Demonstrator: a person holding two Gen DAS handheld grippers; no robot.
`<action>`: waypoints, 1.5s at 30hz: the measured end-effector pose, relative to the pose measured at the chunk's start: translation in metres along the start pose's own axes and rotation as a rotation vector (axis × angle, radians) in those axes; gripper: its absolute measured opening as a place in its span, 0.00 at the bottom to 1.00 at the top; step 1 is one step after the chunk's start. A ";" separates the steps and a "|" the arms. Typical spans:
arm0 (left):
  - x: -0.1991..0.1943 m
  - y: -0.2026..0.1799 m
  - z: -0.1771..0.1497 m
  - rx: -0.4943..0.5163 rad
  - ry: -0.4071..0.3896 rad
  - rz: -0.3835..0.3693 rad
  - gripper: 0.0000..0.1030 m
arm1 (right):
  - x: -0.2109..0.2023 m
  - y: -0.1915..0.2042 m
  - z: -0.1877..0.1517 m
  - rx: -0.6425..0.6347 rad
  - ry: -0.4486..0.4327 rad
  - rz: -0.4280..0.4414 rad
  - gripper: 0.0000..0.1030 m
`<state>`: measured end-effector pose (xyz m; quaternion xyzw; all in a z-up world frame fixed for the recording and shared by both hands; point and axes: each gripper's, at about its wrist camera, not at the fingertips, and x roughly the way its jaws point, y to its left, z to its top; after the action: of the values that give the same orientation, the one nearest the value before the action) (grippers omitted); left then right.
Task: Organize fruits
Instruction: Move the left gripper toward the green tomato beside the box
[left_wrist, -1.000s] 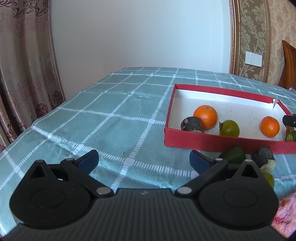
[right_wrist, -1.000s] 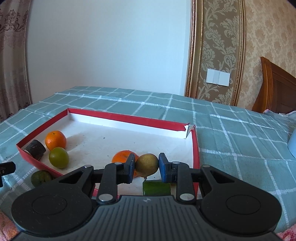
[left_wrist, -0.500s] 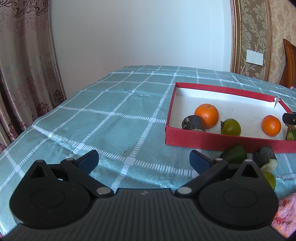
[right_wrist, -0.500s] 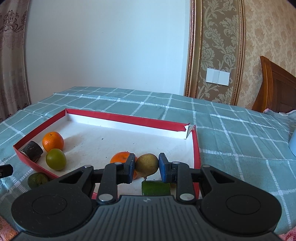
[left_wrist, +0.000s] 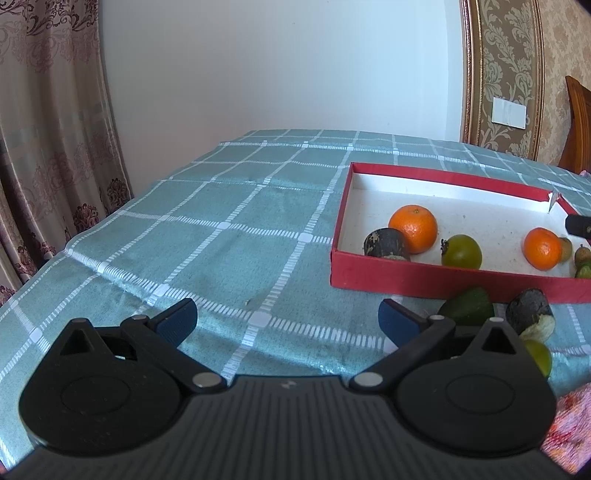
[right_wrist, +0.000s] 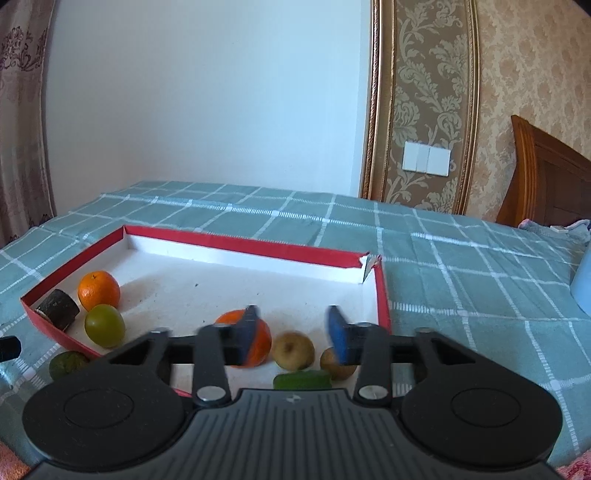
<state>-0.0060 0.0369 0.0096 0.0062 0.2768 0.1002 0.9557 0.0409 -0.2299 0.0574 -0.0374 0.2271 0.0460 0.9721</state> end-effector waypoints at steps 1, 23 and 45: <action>0.000 0.000 0.000 0.000 -0.001 0.000 1.00 | -0.004 -0.001 0.000 0.007 -0.015 -0.001 0.67; -0.048 -0.069 -0.006 0.166 -0.056 -0.164 1.00 | -0.074 -0.051 -0.053 0.227 -0.061 -0.014 0.78; -0.046 -0.091 -0.032 0.177 -0.002 -0.231 0.83 | -0.071 -0.059 -0.054 0.269 -0.044 -0.008 0.78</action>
<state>-0.0442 -0.0623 0.0012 0.0585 0.2823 -0.0351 0.9569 -0.0400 -0.2990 0.0436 0.0932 0.2095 0.0122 0.9733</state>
